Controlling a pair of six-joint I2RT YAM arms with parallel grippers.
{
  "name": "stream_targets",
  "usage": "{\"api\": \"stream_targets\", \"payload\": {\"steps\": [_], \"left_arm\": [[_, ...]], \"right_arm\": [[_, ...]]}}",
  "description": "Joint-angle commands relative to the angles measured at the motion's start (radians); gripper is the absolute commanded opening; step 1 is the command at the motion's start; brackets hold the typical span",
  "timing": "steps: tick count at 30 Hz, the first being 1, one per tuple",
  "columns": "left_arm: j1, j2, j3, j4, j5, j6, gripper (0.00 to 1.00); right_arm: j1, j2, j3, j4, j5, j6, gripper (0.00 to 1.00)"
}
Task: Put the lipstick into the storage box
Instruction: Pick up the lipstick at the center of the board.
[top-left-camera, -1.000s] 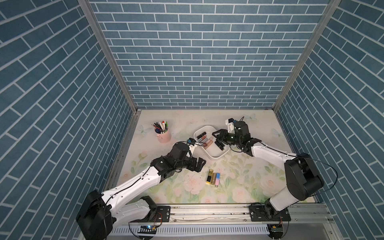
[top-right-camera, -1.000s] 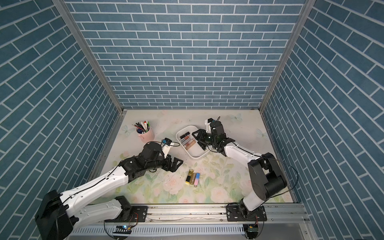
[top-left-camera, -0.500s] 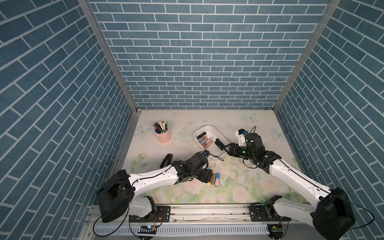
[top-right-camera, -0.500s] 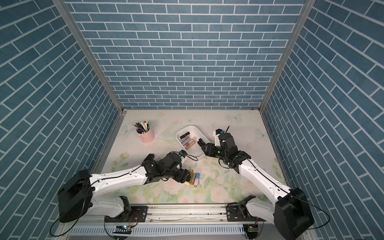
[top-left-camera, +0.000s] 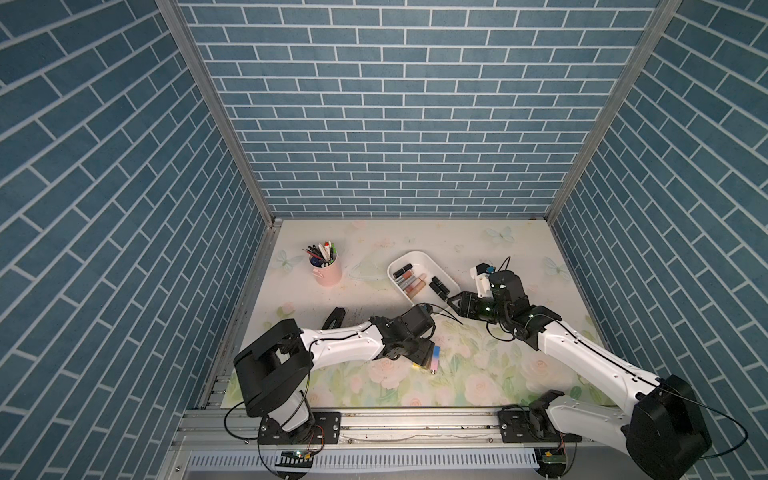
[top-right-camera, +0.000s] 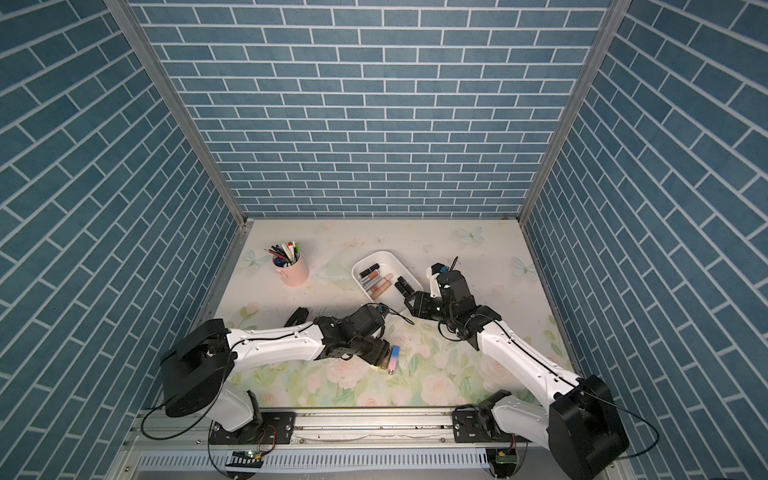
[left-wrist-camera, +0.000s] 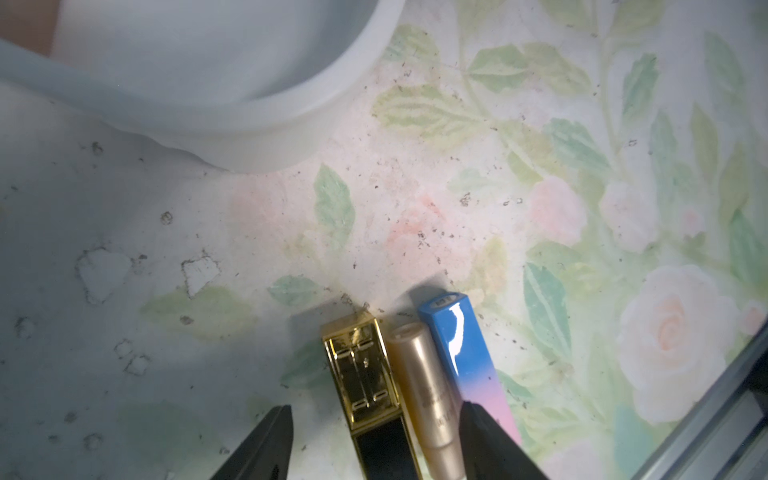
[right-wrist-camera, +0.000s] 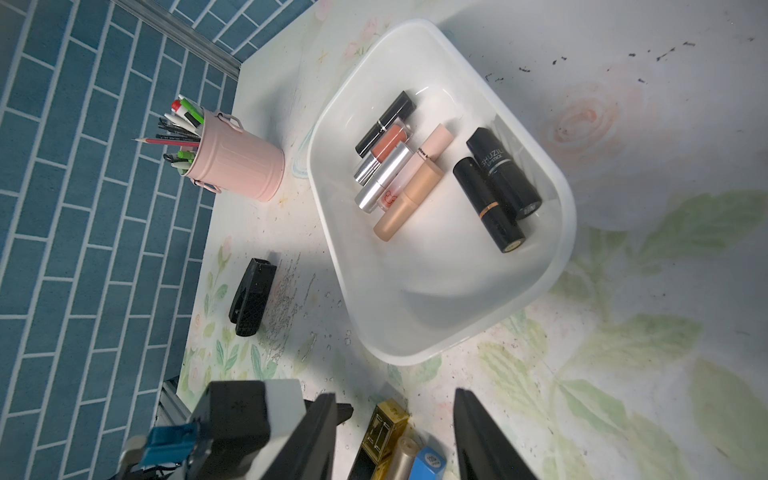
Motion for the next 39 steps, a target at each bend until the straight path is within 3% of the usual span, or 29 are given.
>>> {"api": "stream_targets", "payload": {"steps": [1,26,33,39], "left_arm": [[-0.008,0.019,0.025,-0.053,-0.031,0.013,0.65],[0.002,0.082,0.012,-0.081,-0.045,0.025,0.49],[0.035,0.071,-0.027,-0.063,-0.027,0.009,0.27],[0.048,0.022,-0.035,-0.075,-0.007,0.013,0.17]], "right_arm": [[0.000,-0.013,-0.015,0.020,-0.007,-0.038,0.50],[0.000,-0.006,-0.005,0.041,-0.015,-0.035,0.51],[0.000,-0.008,-0.011,0.046,-0.013,-0.033,0.50],[0.000,0.000,-0.009,0.061,-0.019,-0.029,0.51]]}}
